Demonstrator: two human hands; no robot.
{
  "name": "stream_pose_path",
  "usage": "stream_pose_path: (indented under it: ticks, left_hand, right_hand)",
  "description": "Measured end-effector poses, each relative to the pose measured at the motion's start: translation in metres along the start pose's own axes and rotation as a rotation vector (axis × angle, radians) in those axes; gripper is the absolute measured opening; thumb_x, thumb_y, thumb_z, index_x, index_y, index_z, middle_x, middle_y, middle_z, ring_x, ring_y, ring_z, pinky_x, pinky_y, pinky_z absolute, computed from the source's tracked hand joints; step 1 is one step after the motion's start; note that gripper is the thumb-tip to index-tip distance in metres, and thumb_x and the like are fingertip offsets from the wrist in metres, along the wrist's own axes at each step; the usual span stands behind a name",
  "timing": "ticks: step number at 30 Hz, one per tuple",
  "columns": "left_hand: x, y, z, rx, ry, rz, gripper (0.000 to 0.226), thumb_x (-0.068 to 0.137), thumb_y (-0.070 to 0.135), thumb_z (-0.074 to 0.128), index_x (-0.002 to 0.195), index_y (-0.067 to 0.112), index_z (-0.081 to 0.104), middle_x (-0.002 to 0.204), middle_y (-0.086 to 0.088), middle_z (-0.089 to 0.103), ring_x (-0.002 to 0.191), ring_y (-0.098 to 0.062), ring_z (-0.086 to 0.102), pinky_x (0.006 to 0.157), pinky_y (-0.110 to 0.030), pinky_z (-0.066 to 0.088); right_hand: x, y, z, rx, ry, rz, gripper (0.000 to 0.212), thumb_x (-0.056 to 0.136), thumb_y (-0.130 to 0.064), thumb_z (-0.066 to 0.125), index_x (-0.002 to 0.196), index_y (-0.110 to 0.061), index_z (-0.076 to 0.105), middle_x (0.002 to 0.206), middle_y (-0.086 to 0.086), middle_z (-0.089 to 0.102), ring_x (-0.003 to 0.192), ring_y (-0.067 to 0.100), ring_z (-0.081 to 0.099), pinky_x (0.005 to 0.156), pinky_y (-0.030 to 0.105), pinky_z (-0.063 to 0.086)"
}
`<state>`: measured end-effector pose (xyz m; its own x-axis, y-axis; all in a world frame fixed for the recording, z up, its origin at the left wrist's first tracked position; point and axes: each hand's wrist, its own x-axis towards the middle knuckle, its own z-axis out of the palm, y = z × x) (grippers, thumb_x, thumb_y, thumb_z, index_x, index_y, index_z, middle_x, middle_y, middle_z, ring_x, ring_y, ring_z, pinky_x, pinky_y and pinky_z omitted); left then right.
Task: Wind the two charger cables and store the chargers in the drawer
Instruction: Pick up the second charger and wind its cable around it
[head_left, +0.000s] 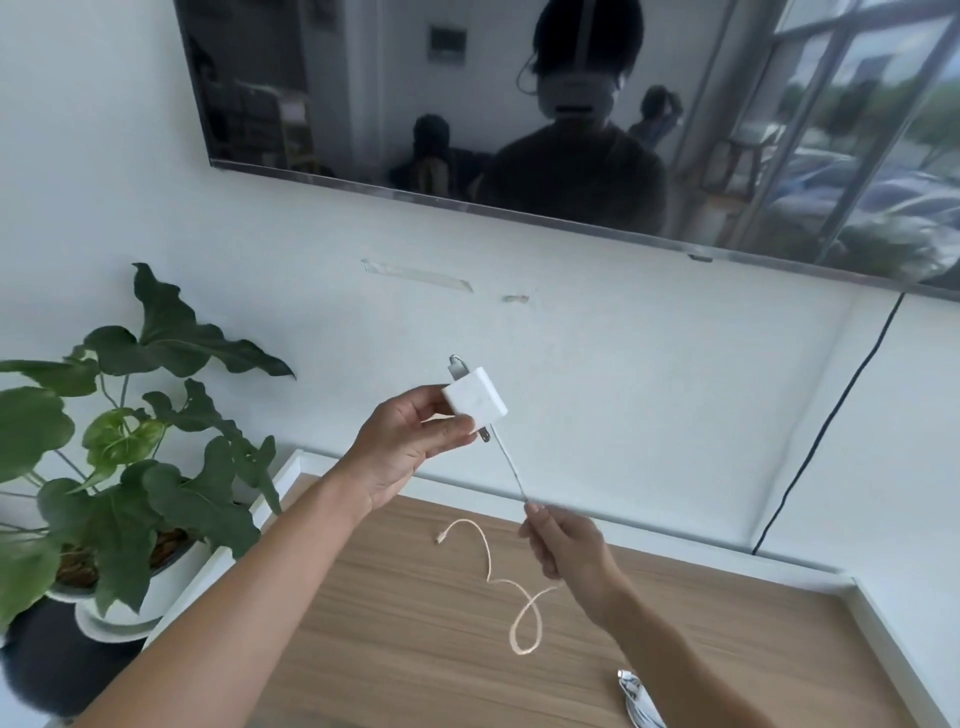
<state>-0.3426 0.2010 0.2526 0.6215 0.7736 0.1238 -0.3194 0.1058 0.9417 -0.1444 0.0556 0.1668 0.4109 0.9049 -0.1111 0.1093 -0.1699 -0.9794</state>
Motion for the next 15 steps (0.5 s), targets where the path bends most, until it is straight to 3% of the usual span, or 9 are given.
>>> stream_pose_path:
  ticks: [4, 8, 10, 13, 15]
  left_hand:
    - [0.005, 0.0, -0.014, 0.041, 0.151, 0.048, 0.027, 0.084, 0.0, 0.079, 0.109, 0.008, 0.075, 0.105, -0.008, 0.076, 0.1, -0.028, 0.075, 0.109, -0.049, 0.052]
    - [0.008, 0.003, -0.035, 0.104, 0.261, 0.068, 0.027, 0.086, 0.003, 0.08, 0.112, 0.008, 0.076, 0.107, -0.007, 0.077, 0.101, -0.029, 0.076, 0.107, -0.047, 0.054]
    - [0.006, 0.002, -0.042, 0.142, 0.279, 0.072, 0.026, 0.087, 0.004, 0.08, 0.111, 0.011, 0.077, 0.106, -0.006, 0.078, 0.102, -0.03, 0.076, 0.105, -0.044, 0.056]
    - [0.002, -0.004, -0.046, 0.267, 0.282, 0.075, 0.026, 0.087, 0.003, 0.08, 0.108, 0.018, 0.076, 0.102, 0.0, 0.08, 0.097, -0.025, 0.078, 0.099, -0.036, 0.059]
    - [0.001, -0.011, -0.048, 0.389, 0.267, 0.076, 0.029, 0.087, 0.004, 0.08, 0.108, 0.024, 0.075, 0.098, 0.006, 0.08, 0.092, -0.017, 0.078, 0.094, -0.032, 0.059]
  right_hand:
    - [-0.028, 0.01, 0.005, -0.306, 0.006, -0.152, 0.047, 0.095, -0.056, 0.051, 0.067, -0.024, 0.072, 0.05, -0.004, 0.048, 0.049, 0.008, 0.042, 0.053, 0.024, 0.037]
    - [-0.066, 0.013, 0.004, -0.502, -0.037, -0.316, 0.041, 0.095, -0.063, 0.048, 0.082, -0.033, 0.073, 0.057, 0.006, 0.057, 0.049, 0.006, 0.051, 0.054, 0.027, 0.045]
    - [-0.083, 0.008, 0.002, -0.582, -0.076, -0.404, 0.029, 0.098, -0.059, 0.05, 0.096, -0.04, 0.072, 0.068, 0.0, 0.065, 0.056, 0.007, 0.063, 0.062, 0.029, 0.056]
    - [-0.097, -0.012, 0.001, -0.695, -0.09, -0.596, 0.019, 0.101, -0.043, 0.057, 0.113, -0.038, 0.07, 0.096, -0.031, 0.073, 0.081, -0.016, 0.069, 0.072, 0.019, 0.059]
    - [-0.1, -0.032, 0.002, -0.751, -0.113, -0.714, 0.018, 0.103, -0.038, 0.058, 0.118, -0.035, 0.069, 0.102, -0.03, 0.072, 0.082, -0.009, 0.071, 0.069, 0.022, 0.059]
